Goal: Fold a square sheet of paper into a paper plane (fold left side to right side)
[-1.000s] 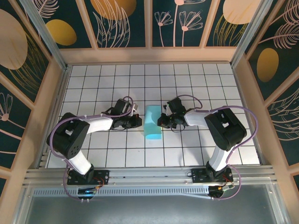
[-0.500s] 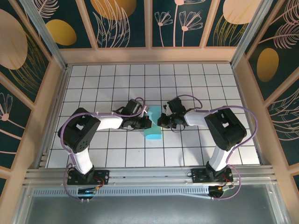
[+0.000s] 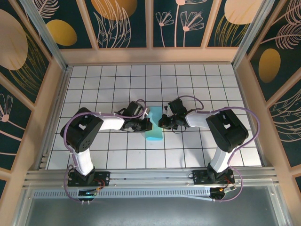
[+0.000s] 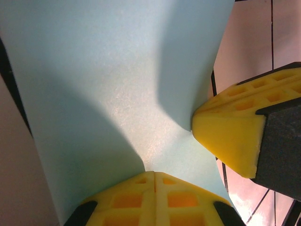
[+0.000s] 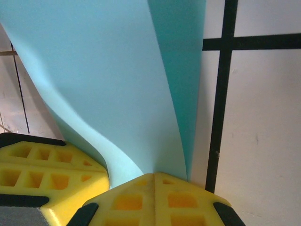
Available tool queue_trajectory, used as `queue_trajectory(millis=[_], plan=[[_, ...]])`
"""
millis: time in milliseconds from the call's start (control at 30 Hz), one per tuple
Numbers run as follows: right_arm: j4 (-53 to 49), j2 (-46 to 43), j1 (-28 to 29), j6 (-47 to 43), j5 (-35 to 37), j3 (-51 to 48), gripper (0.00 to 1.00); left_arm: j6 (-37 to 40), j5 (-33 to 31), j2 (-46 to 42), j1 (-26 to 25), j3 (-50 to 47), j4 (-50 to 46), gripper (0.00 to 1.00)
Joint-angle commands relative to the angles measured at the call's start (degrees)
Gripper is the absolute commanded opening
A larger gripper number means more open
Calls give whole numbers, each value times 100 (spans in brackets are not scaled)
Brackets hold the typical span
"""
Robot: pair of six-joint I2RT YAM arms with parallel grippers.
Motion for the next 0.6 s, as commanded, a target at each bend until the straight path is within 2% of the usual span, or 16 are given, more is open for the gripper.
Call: queue_trajectory(millis=[0,233,567], plan=[[-409,-117,42,-30,352,17,0,138,-145,229,-52,13,-218,0],[252,-436,49,130,-34,-49,0,166,-208,250,-58,53,-282,0],[540,159,120,129,-69,327,0,173,-208,246,-60,67,-291,0]])
